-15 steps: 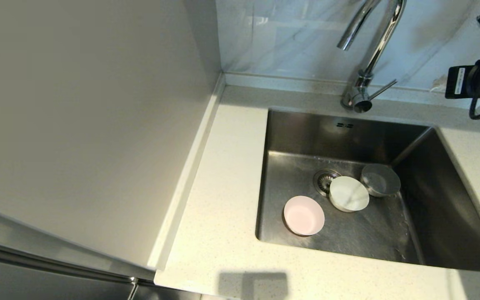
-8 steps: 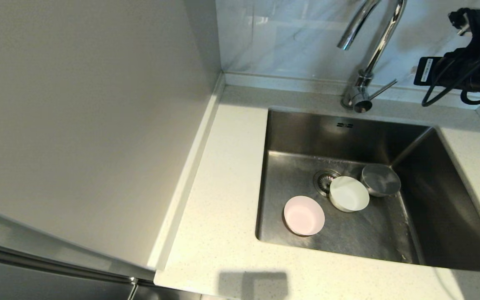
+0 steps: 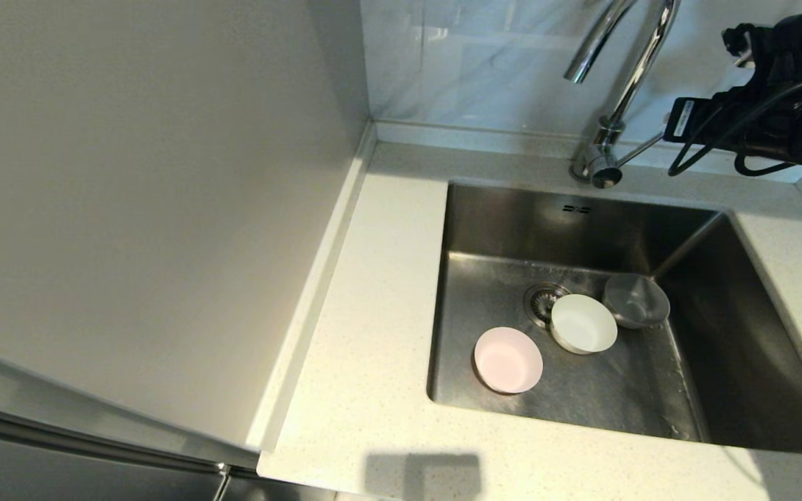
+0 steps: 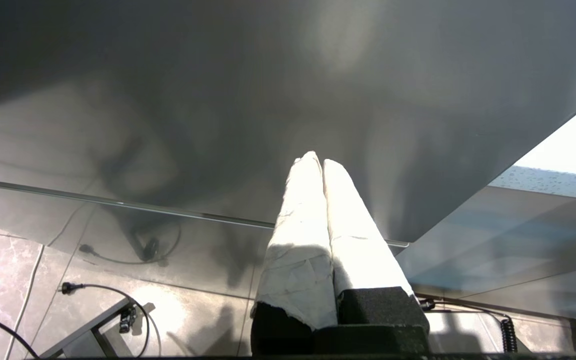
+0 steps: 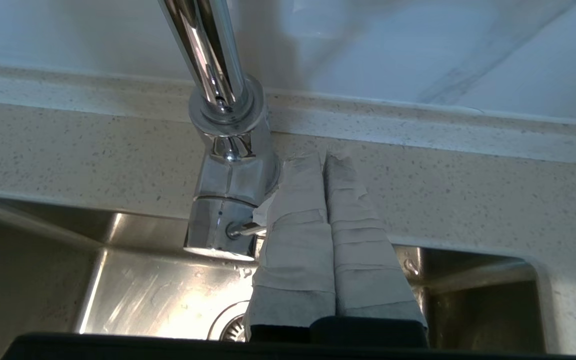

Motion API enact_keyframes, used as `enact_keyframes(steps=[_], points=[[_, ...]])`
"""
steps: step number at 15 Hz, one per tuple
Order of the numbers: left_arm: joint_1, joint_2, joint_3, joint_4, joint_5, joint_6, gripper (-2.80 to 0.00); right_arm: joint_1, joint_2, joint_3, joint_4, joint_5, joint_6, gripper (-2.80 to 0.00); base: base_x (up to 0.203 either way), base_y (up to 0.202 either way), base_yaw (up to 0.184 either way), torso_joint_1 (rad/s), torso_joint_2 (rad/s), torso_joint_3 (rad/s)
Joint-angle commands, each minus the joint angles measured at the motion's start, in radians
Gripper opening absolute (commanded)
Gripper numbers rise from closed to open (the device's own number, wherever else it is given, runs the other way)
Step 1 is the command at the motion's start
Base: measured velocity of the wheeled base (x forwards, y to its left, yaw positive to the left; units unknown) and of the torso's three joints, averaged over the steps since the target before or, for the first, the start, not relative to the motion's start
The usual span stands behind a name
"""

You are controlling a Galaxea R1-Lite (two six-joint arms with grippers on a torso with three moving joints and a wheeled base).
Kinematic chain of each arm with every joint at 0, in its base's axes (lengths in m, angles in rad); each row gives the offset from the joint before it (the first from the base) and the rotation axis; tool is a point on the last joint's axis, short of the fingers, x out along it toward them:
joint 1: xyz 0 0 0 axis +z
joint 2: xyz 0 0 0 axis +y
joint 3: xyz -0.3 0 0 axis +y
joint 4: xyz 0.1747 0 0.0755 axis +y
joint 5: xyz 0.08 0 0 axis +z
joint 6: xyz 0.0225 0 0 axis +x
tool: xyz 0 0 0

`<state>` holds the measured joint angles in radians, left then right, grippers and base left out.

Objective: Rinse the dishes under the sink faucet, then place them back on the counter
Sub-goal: Turn on the faucet

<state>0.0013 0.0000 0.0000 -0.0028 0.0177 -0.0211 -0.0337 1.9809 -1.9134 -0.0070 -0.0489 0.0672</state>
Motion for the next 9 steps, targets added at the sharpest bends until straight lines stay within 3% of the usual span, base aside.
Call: enact_keyframes(steps=[1,9], points=[[0.0,-0.003,0.0,0.0,0.001,0.001,-2.8,0.006,0.026,-0.02,-0.001,0.0,0.0,-2.8,0.0,0.0,0.0,0.0,0.0,0.0],[0.0,-0.003,0.0,0.0,0.001,0.0,-2.8,0.017,0.039,-0.026,-0.001,0.0,-0.034,-2.8,0.0,0.0,0.0,0.0,0.0,0.0]])
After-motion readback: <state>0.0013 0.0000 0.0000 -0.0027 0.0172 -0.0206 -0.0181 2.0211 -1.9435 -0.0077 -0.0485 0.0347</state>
